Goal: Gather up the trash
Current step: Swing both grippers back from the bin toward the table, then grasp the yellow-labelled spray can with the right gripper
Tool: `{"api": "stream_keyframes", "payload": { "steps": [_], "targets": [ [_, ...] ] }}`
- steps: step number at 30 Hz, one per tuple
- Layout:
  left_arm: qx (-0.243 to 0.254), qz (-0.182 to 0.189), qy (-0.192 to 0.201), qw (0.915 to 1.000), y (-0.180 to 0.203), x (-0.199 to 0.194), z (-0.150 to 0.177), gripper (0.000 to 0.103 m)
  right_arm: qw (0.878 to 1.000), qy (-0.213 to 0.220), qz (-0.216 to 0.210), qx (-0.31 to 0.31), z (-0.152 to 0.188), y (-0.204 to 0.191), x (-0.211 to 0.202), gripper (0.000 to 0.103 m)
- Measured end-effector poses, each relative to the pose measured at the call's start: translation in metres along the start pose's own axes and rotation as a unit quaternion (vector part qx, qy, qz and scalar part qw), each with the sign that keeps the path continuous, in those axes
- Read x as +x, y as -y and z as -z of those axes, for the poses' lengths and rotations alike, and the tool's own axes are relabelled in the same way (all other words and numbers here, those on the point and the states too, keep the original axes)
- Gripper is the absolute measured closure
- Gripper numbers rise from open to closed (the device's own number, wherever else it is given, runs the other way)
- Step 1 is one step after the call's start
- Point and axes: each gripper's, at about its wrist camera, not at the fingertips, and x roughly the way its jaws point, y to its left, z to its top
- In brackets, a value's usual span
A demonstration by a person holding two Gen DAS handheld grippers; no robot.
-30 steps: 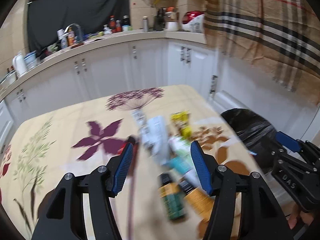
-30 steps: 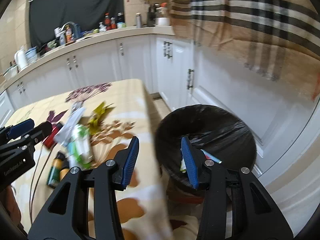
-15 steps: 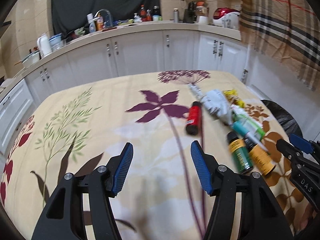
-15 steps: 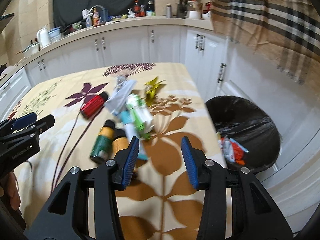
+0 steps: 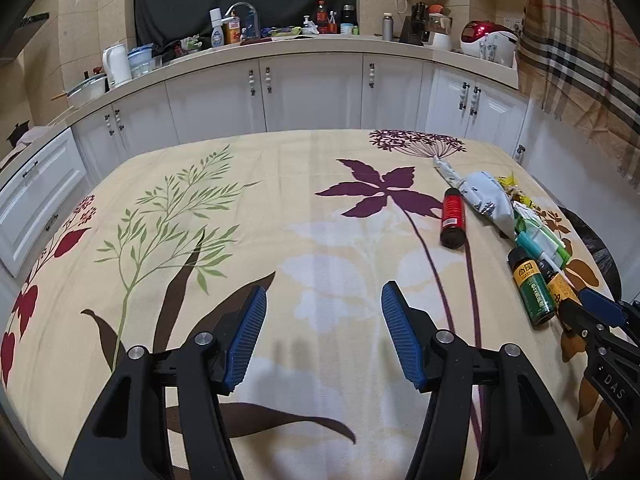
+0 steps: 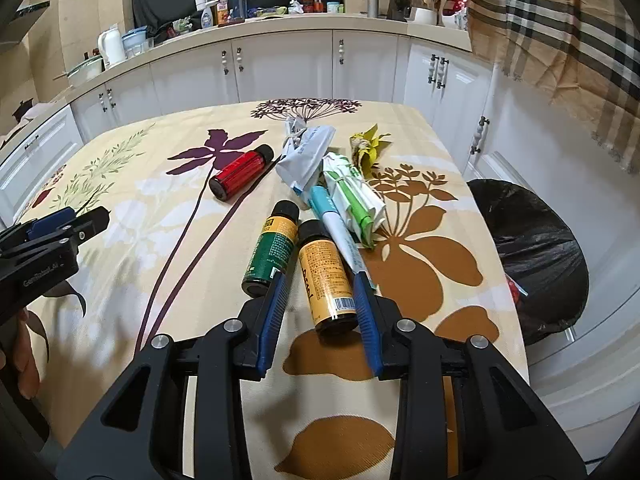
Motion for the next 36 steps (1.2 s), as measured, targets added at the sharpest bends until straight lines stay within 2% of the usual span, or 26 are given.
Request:
{"api": "stream_keyframes", "payload": {
  "steps": [17, 18, 20, 22, 36],
  "targets": [
    [-0.005, 0.010, -0.006, 0.9999, -0.002, 0.004, 0.002, 0.044, 0.999, -0.030, -0.010, -0.002, -0.010, -0.004, 0.018, 0.070],
    [-0.004, 0.011, -0.006, 0.9999, -0.001, 0.004, 0.002, 0.044, 0.999, -0.033, -0.009, -0.004, -0.011, -0.005, 0.020, 0.071],
    [-0.002, 0.013, -0.006, 0.9999, 0.001, 0.004, 0.003, 0.044, 0.999, -0.039, -0.011, -0.007, -0.011, -0.006, 0.023, 0.080],
    [-0.001, 0.016, -0.006, 0.9999, 0.003, 0.003, 0.003, 0.044, 0.999, -0.044, -0.013, -0.009, -0.010, -0.007, 0.025, 0.080],
    [0.021, 0.052, -0.005, 0.9984, 0.040, -0.002, 0.001, 0.044, 1.000, 0.004, -0.008, -0.013, -0.012, -0.001, -0.010, 0.080]
  ]
}}
